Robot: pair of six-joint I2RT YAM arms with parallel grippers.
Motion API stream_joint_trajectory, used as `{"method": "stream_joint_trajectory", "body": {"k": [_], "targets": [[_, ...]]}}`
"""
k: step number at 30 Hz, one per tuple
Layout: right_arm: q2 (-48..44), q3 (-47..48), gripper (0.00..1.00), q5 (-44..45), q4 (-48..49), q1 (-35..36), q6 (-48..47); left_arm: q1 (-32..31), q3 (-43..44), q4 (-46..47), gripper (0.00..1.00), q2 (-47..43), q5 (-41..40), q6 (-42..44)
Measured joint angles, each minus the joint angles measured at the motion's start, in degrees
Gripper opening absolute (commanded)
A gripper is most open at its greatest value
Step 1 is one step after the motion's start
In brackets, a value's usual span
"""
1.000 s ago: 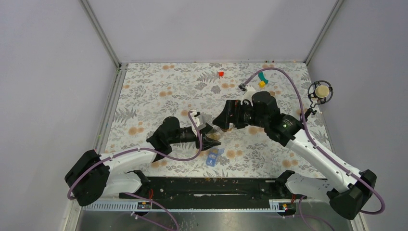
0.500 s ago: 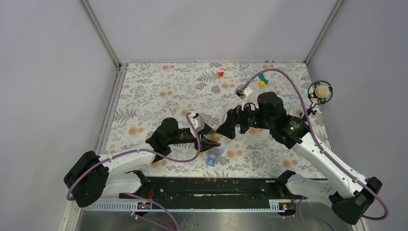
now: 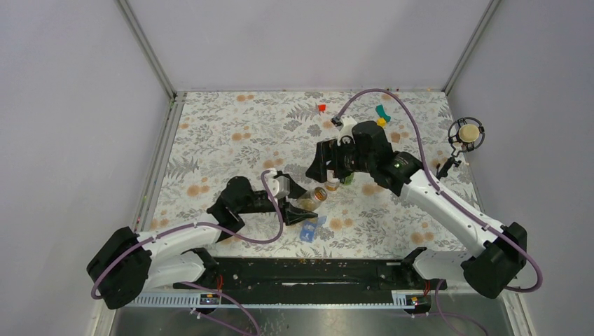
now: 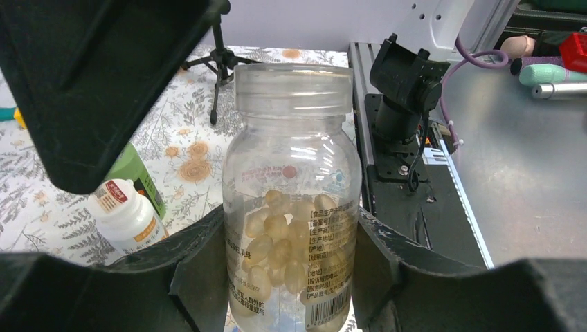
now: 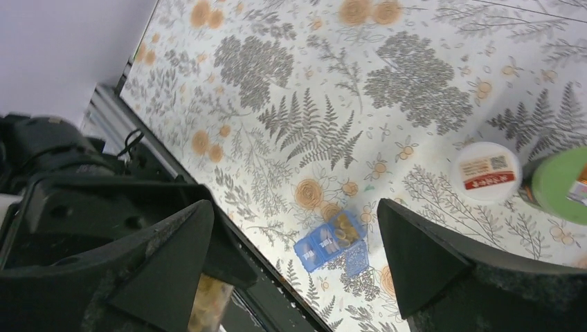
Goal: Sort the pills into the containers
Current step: Screw the lid of the pill bottle onto the pill bottle.
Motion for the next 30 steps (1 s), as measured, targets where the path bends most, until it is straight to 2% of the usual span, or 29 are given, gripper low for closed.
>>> {"method": "stream_joint_trajectory", "body": {"k": [6, 11, 16, 21, 23, 25, 30], "targets": [[-1.4, 0.0, 0.99, 1.5, 0.5, -3.4, 3.8, 0.5, 0.0, 1.3, 0.0, -0.2, 0.0, 0.0], [-8.6, -0.3, 1.0, -1.0, 1.4, -5.3, 3.0, 1.2, 0.0, 1.7, 0.0, -0.1, -0.1, -0.9], [-14.4, -1.5, 1.0, -14.5, 2.6, -5.8, -4.8, 2.1, 0.0, 3.0, 0.0, 0.0, 0.2, -2.4], [-13.1, -2.5, 1.0, -27.5, 1.4, -5.8, -15.5, 2.9, 0.8, 1.4, 0.0, 0.7, 1.6, -2.7], [-12.0, -2.5, 0.99, -30.4, 0.2, -5.8, -19.6, 3.3, 1.8, 0.0, 0.0, 1.2, 2.2, -2.8], [-11.4, -2.4, 0.94, -32.0, -1.2, -5.8, -23.1, 3.5, 3.0, -0.7, 0.0, 1.9, 3.1, -2.8], [-9.7, -0.9, 0.89, -32.6, -5.2, -5.8, -29.7, 3.8, 5.2, -1.0, 0.0, 3.7, 5.3, -3.0]]}}
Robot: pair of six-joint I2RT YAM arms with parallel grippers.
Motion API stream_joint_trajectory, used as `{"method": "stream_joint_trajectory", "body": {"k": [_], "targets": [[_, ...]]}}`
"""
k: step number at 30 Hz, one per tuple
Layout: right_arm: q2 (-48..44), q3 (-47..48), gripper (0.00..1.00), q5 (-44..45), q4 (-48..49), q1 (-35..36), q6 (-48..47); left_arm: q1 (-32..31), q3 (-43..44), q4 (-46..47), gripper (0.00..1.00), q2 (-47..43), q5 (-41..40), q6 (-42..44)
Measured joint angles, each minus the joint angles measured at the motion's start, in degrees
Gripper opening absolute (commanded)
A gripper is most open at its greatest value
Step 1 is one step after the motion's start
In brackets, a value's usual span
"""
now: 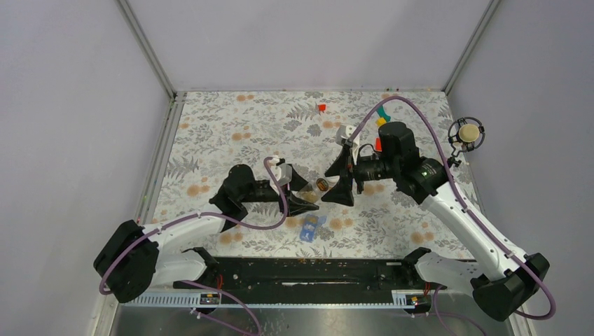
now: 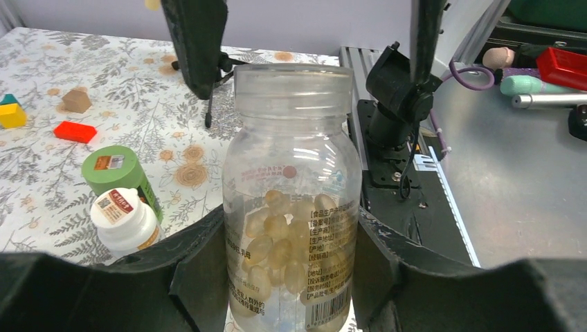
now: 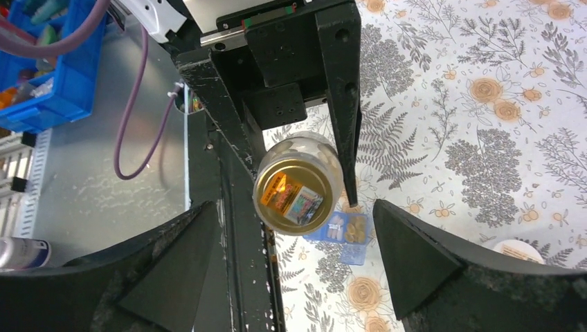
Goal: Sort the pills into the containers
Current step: Screw the lid of the pill bottle onto the pill bottle.
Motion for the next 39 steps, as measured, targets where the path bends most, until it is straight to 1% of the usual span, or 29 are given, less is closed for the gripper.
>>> {"method": "stream_joint_trajectory", "body": {"k": [2, 6, 8, 10, 12, 16, 20, 24, 27, 29, 31, 33, 39], "targets": [[0.7, 0.6, 0.85, 0.2, -0.8, 0.0, -1.6, 0.0, 0.5, -0.1, 0.0, 0.7, 0.9, -0.2], [1.9, 1.3, 0.73, 1.3, -1.0, 0.0, -2.3, 0.0, 1.0, -0.1, 0.0, 1.5, 2.3, -0.5], [2.5, 1.4, 0.7, 1.7, -0.4, 0.0, -1.7, 0.0, 1.0, -0.2, 0.0, 1.6, 2.6, -0.7], [2.9, 1.5, 0.7, 2.3, 0.5, 0.1, -0.3, 0.4, 1.0, -0.4, 0.0, 1.7, 2.6, -0.9], [3.3, 1.5, 0.71, 3.5, 1.7, 0.1, 2.0, 0.6, 1.1, -0.5, 0.0, 1.9, 2.4, -1.1], [4.0, 1.6, 0.76, 7.6, 4.3, 0.6, 7.2, 1.2, 1.2, -0.6, 0.0, 2.0, 1.4, -1.1], [6.5, 3.5, 0.84, 15.0, 6.0, 0.7, 11.8, 0.9, 1.2, -1.3, 0.0, 2.0, 1.7, -1.0], [9.3, 5.6, 0.88, 24.2, 6.0, 0.2, 16.2, 0.3, 1.2, -0.9, 0.0, 1.8, 2.5, -0.7], [9.7, 6.6, 0.92, 28.3, 5.2, 0.1, 18.5, 0.3, 1.2, -0.9, 0.0, 1.8, 2.4, -0.7], [9.4, 6.9, 0.96, 29.3, 4.7, 0.0, 19.3, 0.3, 1.2, -0.9, 0.0, 1.8, 2.4, -0.7], [8.4, 6.9, 0.97, 29.1, 4.4, 0.0, 19.5, 0.3, 1.2, -0.9, 0.0, 1.8, 2.2, -0.7], [6.9, 6.9, 0.98, 26.5, 3.9, 0.0, 18.5, 0.3, 1.2, -1.0, 0.0, 1.8, 2.1, -0.7], [2.9, 6.8, 0.97, 11.3, 0.6, 0.0, 10.1, 0.3, 1.2, -1.5, 0.0, 1.6, 1.9, -0.2]]}}
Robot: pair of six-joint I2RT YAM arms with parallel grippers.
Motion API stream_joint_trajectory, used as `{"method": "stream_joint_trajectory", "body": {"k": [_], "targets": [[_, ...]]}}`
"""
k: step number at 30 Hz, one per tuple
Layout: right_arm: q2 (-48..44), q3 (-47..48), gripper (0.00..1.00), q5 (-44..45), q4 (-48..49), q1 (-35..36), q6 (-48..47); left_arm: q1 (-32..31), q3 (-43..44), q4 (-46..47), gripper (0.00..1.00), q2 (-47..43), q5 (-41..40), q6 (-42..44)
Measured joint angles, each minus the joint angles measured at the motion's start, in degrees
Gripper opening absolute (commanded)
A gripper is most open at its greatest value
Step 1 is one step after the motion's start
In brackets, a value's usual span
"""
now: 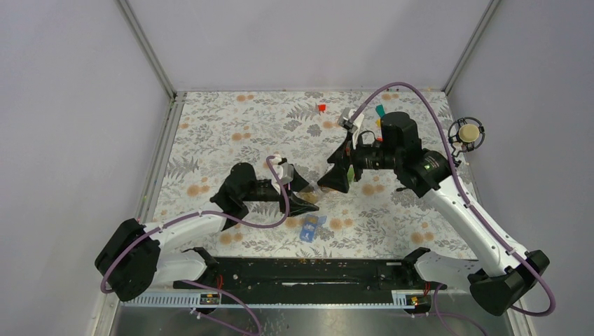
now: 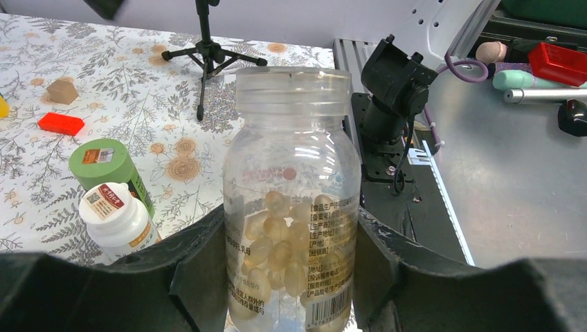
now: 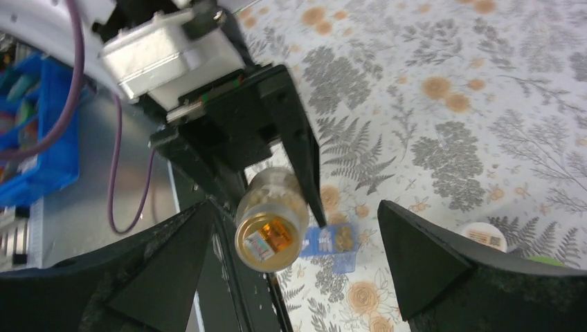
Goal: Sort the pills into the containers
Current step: Screw the lid of the pill bottle onto the pill bottle.
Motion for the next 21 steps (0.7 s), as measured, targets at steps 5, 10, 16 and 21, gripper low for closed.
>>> {"method": "stream_joint_trajectory", "body": {"k": [5, 10, 16, 21], "targets": [[0.8, -0.2, 0.95, -6.2, -5.6, 0.0, -7.1, 0.0, 0.0, -1.0, 0.0, -0.8, 0.0, 0.4], [1.4, -0.8, 0.86, -8.4, -6.6, 0.0, -8.5, 0.0, 0.1, -1.2, 0.0, -0.9, 0.0, 0.4], [2.7, -0.9, 0.71, -8.6, -6.0, 0.3, -7.8, 0.0, 0.5, -1.4, 0.0, -0.9, 0.0, 0.4], [3.0, -1.3, 0.47, -7.2, -3.9, 1.2, -5.1, 0.2, 1.6, -2.5, 0.0, -0.9, -0.9, 0.7]]}}
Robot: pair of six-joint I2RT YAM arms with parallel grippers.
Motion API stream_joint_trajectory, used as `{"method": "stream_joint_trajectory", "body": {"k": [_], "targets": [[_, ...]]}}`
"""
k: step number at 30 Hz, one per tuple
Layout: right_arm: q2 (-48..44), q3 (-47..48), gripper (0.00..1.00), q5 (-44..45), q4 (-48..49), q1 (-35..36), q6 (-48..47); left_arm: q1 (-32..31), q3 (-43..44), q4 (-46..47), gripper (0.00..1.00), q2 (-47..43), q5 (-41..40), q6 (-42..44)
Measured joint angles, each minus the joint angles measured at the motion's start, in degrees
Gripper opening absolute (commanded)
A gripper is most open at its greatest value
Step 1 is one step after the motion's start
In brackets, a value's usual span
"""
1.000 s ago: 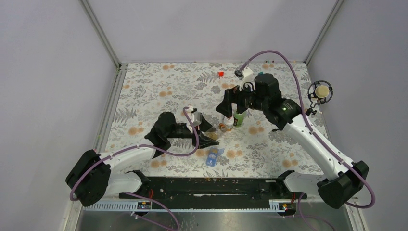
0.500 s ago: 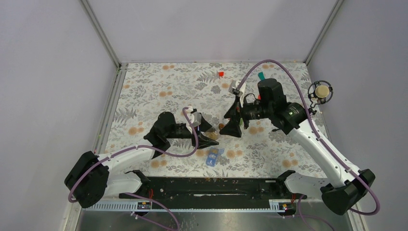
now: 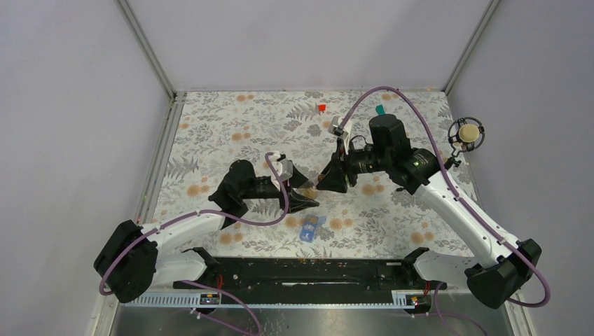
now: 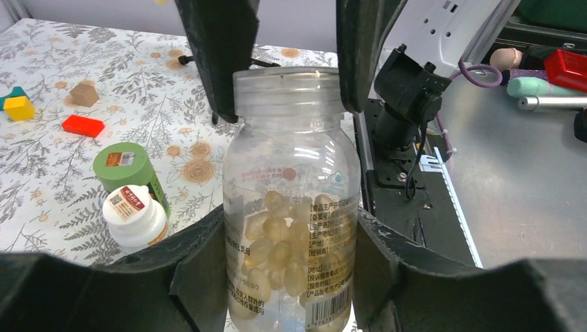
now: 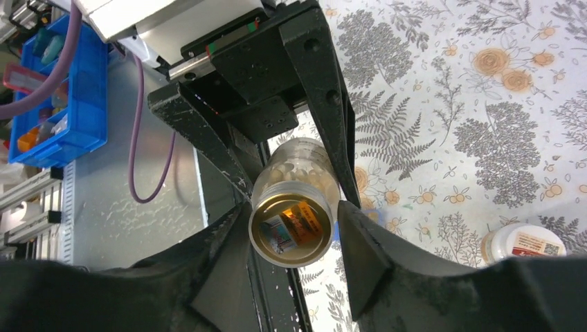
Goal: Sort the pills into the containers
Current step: Screw the lid of the pill bottle onto the pill bottle.
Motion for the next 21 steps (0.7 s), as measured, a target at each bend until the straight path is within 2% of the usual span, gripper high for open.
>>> {"method": "stream_joint_trajectory", "body": {"k": [2, 4, 8, 13, 14, 15, 17, 18, 19, 21], "targets": [[0.0, 0.0, 0.31, 0.7, 1.1, 0.2, 2.0, 0.2, 0.0, -0.2, 0.0, 0.0, -0.9, 0.0], [0.0, 0.0, 0.22, 2.4, 2.4, 0.3, 5.0, 0.4, 0.1, -0.2, 0.0, 0.0, -1.7, 0.0], [0.3, 0.0, 0.23, 7.8, 4.4, 1.0, 12.7, 0.5, 0.3, -0.2, 0.0, -0.1, -5.2, 0.1], [1.5, 0.0, 0.22, 21.7, 6.3, 3.6, 22.8, 0.6, 0.6, -3.2, 0.0, -0.1, -12.7, 2.0], [1.8, 0.0, 0.28, 24.2, 6.5, 3.9, 24.9, 0.6, 0.7, -3.8, 0.0, -0.1, -14.0, 2.5], [2.2, 0.0, 0.44, 27.6, 6.7, 4.5, 27.8, 0.6, 0.7, -4.4, 0.0, -0.1, -15.5, 2.8], [2.4, -0.1, 0.84, 32.8, 6.9, 5.1, 31.8, 0.6, 0.8, -5.4, 0.0, -0.1, -18.5, 3.2], [2.4, -0.3, 0.95, 34.4, 7.0, 5.1, 33.1, 0.6, 0.8, -5.4, 0.0, -0.1, -19.1, 3.3], [2.3, -0.4, 0.99, 35.8, 7.6, 5.0, 33.9, 0.6, 0.8, -5.5, 0.0, -0.1, -19.3, 3.6], [2.1, -0.5, 1.0, 36.6, 8.9, 4.2, 33.4, 0.3, 0.8, -5.5, 0.0, -0.1, -19.2, 3.9]]}}
